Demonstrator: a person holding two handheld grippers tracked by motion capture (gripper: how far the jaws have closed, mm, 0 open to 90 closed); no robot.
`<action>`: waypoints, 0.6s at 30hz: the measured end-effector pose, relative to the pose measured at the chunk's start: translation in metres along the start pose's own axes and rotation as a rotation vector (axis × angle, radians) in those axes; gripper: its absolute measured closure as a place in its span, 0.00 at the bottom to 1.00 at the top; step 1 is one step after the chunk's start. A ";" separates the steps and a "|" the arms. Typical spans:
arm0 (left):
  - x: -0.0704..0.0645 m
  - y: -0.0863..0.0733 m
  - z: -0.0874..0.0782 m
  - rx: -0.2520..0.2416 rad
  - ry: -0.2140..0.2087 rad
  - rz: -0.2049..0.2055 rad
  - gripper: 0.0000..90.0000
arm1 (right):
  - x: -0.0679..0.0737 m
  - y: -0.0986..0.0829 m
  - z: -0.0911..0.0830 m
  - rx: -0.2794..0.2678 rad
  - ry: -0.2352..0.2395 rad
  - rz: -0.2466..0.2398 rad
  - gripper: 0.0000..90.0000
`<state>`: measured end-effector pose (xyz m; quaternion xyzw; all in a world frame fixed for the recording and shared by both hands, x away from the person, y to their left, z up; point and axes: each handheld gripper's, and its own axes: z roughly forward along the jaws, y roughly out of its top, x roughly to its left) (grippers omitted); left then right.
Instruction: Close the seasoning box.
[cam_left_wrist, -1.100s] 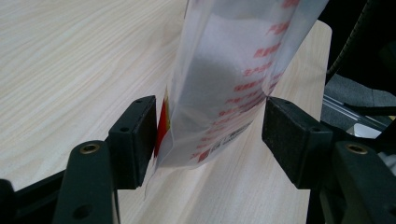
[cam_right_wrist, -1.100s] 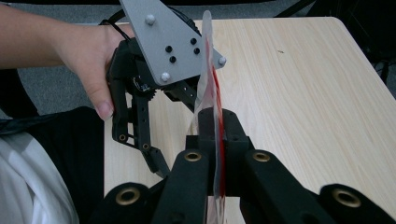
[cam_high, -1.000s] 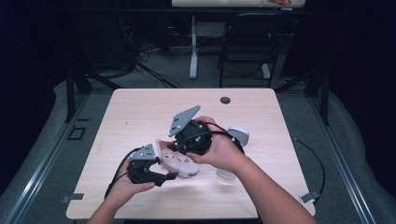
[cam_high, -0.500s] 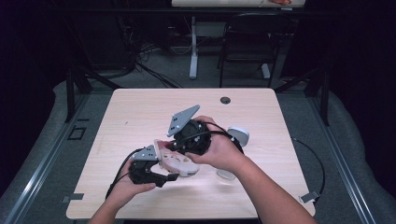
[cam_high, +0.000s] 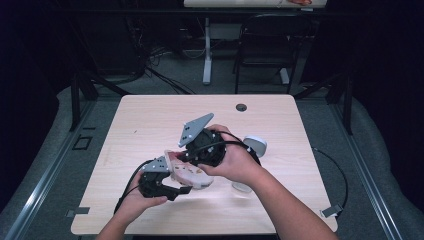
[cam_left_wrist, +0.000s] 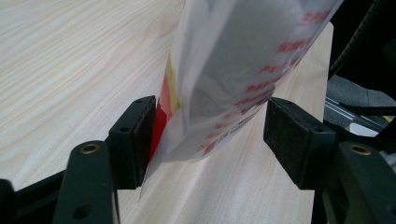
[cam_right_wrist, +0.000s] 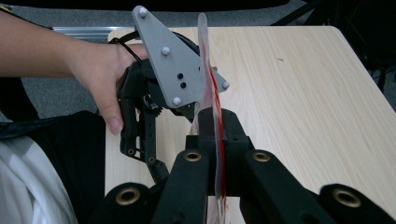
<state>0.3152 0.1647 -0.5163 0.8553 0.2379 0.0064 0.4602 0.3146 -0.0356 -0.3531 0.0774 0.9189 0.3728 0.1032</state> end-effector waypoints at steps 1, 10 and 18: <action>0.000 0.000 0.000 0.001 0.000 0.001 0.42 | 0.000 0.000 0.000 0.000 0.000 -0.001 1.00; -0.001 -0.002 0.001 0.022 -0.003 0.023 0.56 | -0.001 -0.002 0.000 0.006 0.002 0.001 1.00; 0.000 -0.002 0.002 0.029 -0.019 0.040 0.62 | -0.001 -0.003 -0.001 0.011 0.002 -0.003 1.00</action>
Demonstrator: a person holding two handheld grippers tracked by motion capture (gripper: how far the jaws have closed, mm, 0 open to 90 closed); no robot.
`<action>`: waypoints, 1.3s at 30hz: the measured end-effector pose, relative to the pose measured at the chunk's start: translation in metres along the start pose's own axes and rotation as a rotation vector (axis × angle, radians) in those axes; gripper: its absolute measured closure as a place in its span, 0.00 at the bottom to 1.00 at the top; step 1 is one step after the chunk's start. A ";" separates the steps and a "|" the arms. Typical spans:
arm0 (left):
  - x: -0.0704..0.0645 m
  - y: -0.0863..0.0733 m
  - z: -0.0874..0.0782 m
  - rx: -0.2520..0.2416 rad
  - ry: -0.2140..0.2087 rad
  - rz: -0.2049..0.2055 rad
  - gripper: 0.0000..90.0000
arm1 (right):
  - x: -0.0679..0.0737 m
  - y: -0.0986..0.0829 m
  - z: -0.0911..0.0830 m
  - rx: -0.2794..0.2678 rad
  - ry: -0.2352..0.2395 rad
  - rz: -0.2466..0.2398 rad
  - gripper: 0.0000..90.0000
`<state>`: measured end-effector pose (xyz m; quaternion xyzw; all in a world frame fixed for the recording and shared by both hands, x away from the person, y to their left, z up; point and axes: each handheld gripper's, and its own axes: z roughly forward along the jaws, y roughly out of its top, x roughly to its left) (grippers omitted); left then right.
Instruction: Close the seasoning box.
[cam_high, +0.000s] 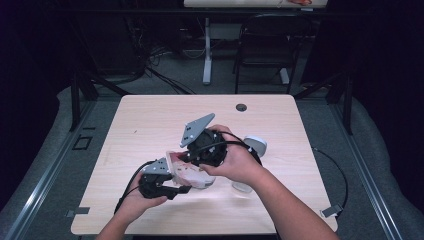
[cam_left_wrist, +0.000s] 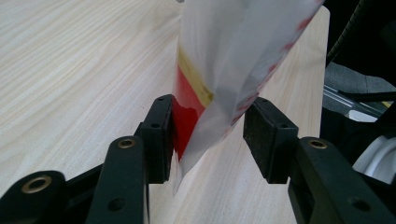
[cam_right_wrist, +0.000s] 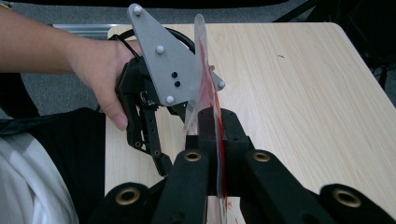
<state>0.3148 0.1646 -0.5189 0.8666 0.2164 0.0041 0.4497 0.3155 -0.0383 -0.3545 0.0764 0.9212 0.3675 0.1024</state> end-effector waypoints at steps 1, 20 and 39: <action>0.000 0.000 0.000 0.003 -0.002 -0.001 0.62 | 0.000 0.000 0.000 0.003 0.002 -0.001 1.00; -0.002 0.001 -0.003 0.030 -0.030 -0.001 0.74 | -0.006 -0.011 -0.006 -0.008 0.008 0.026 0.99; -0.001 0.005 -0.014 0.048 -0.001 -0.013 0.77 | -0.010 -0.017 -0.012 -0.037 -0.005 0.046 0.95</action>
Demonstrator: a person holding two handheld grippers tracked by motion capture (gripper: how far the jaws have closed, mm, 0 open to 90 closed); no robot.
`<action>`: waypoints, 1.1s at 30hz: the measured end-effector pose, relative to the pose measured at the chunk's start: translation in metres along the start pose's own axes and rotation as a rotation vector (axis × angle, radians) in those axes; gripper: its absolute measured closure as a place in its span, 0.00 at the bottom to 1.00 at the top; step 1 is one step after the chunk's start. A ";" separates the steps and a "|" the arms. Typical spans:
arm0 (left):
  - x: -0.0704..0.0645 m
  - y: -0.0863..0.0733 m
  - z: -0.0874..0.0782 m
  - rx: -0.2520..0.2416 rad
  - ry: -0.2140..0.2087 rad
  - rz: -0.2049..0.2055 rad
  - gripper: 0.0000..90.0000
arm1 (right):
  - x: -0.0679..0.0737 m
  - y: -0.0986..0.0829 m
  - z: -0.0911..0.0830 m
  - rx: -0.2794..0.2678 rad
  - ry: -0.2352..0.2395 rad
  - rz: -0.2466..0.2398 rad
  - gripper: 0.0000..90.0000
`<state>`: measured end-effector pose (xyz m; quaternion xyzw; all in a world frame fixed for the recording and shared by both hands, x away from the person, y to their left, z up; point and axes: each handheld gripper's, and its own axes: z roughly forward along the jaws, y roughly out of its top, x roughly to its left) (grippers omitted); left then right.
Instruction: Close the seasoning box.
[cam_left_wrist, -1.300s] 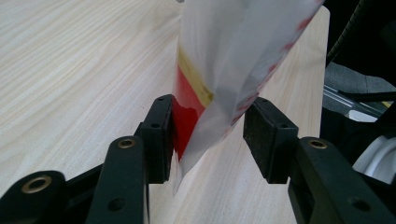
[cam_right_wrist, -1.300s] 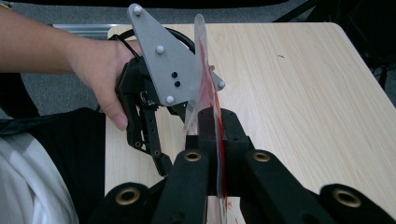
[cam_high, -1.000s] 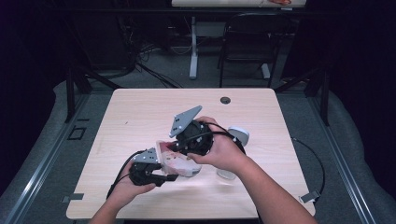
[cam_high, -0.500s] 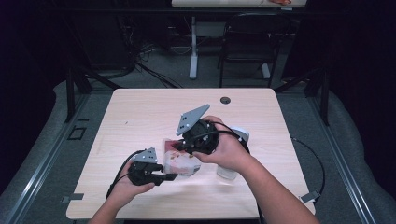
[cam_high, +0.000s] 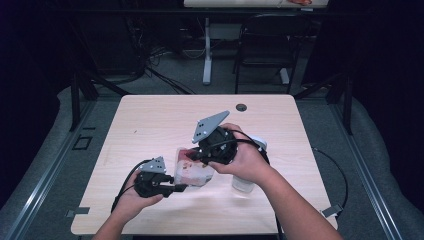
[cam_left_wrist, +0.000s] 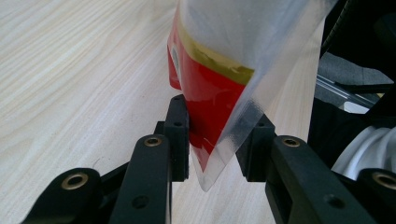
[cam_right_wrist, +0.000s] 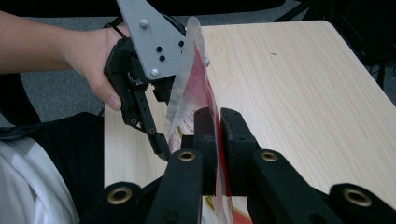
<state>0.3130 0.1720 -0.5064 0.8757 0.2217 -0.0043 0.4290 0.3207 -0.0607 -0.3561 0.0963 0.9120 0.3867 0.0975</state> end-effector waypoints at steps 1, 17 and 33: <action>0.000 0.000 0.000 0.002 0.000 -0.002 0.77 | 0.000 0.000 -0.001 0.006 -0.002 -0.001 0.94; 0.001 0.000 0.000 0.019 0.004 -0.010 0.79 | -0.005 -0.014 -0.006 -0.003 -0.019 0.035 0.90; -0.002 0.004 -0.005 0.039 0.021 -0.015 0.80 | -0.010 -0.040 -0.017 -0.019 -0.052 0.073 0.97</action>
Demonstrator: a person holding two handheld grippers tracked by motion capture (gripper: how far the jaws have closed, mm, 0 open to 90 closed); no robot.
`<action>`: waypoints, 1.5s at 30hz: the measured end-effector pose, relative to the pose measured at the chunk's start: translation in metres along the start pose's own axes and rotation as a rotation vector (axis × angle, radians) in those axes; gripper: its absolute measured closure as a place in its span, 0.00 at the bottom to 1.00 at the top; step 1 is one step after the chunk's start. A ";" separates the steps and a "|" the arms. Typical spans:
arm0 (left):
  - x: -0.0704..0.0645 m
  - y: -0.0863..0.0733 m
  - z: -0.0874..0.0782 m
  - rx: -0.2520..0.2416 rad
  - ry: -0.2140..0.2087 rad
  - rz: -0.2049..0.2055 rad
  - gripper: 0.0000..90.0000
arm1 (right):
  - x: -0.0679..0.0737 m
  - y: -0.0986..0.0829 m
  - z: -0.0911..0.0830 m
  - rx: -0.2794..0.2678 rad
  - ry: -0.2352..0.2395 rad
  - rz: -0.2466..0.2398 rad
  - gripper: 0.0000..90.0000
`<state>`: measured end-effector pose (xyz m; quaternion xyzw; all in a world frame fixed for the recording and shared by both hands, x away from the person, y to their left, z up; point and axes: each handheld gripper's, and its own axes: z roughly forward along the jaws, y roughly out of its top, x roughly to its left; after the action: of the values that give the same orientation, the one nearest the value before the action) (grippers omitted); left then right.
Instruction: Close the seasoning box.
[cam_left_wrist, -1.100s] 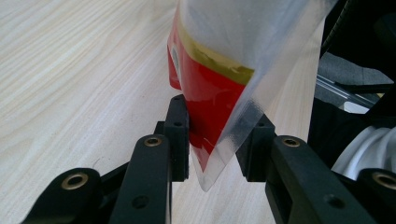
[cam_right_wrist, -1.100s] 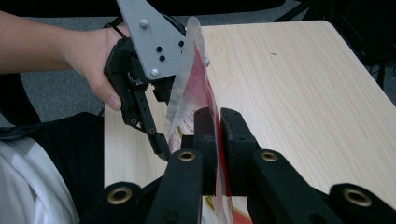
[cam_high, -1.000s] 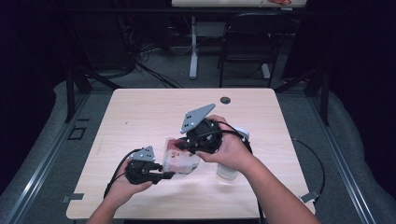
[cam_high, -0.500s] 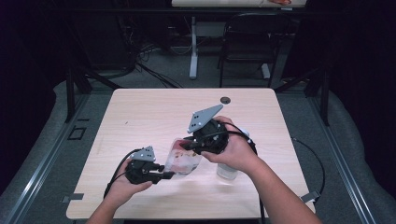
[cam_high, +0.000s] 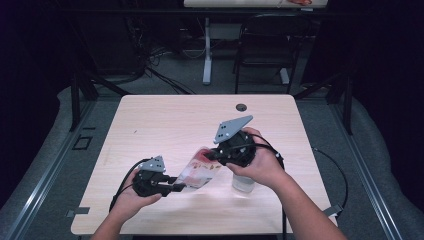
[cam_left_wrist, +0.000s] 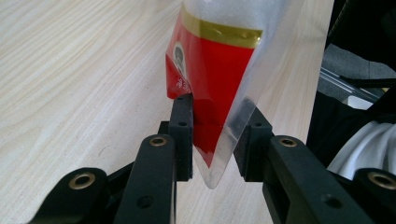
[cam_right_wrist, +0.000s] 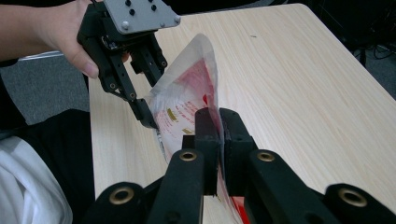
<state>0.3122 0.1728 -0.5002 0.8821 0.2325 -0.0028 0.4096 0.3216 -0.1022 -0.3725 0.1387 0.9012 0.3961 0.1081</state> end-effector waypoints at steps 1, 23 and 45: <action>0.000 0.000 0.000 0.004 0.003 0.001 0.80 | 0.000 -0.002 0.000 -0.004 0.001 0.003 0.97; 0.001 0.003 -0.002 0.047 -0.008 -0.006 0.81 | -0.009 -0.034 0.002 -0.073 0.024 0.064 0.98; 0.000 0.012 -0.006 0.074 0.005 -0.014 0.82 | -0.015 -0.062 0.003 -0.158 0.011 0.108 0.98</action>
<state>0.3157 0.1708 -0.4874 0.8949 0.2396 -0.0120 0.3763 0.3263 -0.1452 -0.4194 0.1758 0.8589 0.4721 0.0926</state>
